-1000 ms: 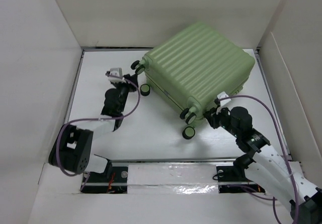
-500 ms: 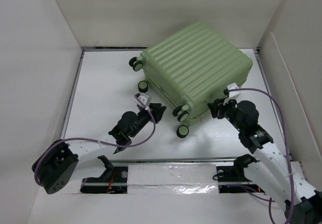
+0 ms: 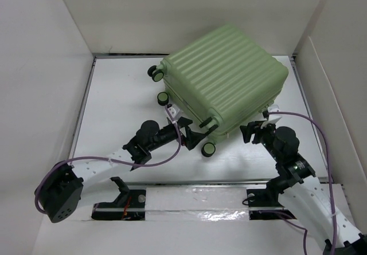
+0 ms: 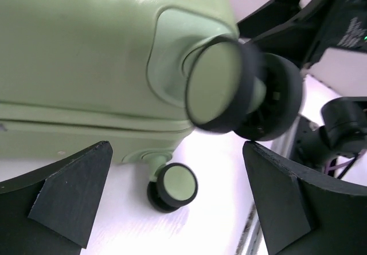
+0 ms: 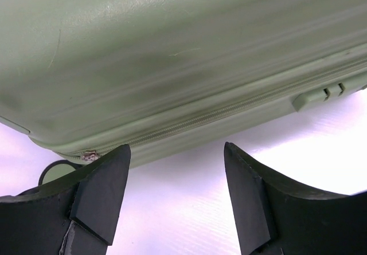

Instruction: Pack the luggage

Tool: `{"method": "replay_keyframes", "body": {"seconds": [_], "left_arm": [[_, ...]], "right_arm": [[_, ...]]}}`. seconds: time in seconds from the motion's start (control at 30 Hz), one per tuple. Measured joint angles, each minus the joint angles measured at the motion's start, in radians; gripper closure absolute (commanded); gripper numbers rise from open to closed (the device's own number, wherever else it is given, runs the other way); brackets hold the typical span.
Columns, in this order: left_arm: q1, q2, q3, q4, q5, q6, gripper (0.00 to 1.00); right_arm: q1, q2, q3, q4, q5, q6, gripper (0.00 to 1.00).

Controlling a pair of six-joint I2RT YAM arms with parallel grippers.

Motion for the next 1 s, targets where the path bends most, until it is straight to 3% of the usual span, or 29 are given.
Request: {"method": "replay_keyframes", "body": {"seconds": [0.33,0.47,0.73,0.9,0.93,1.0], "left_arm": [[0.079,-0.124,-0.027,0.085,0.068,-0.113,0.02],[0.079,-0.108,-0.028,0.12,0.146,-0.132,0.01],[0.07,0.134,-0.02,0.257,0.268,-0.22,0.01],[0.008,0.292,0.107,0.305,0.312,-0.241,0.02],[0.002,0.32,0.132,0.326,0.323,-0.247,0.06],[-0.002,0.365,0.164,0.363,0.354,-0.274,0.12]], "right_arm": [[0.0,0.015,-0.049,0.005,-0.061,0.008,0.29],[0.0,0.015,-0.05,0.008,-0.083,0.008,0.28],[0.0,0.015,-0.053,0.021,-0.115,0.008,0.28],[0.0,0.02,-0.061,0.026,-0.126,0.008,0.28],[0.0,0.02,-0.061,0.026,-0.125,0.008,0.29],[0.0,0.018,-0.064,0.026,-0.124,0.013,0.41]]}}
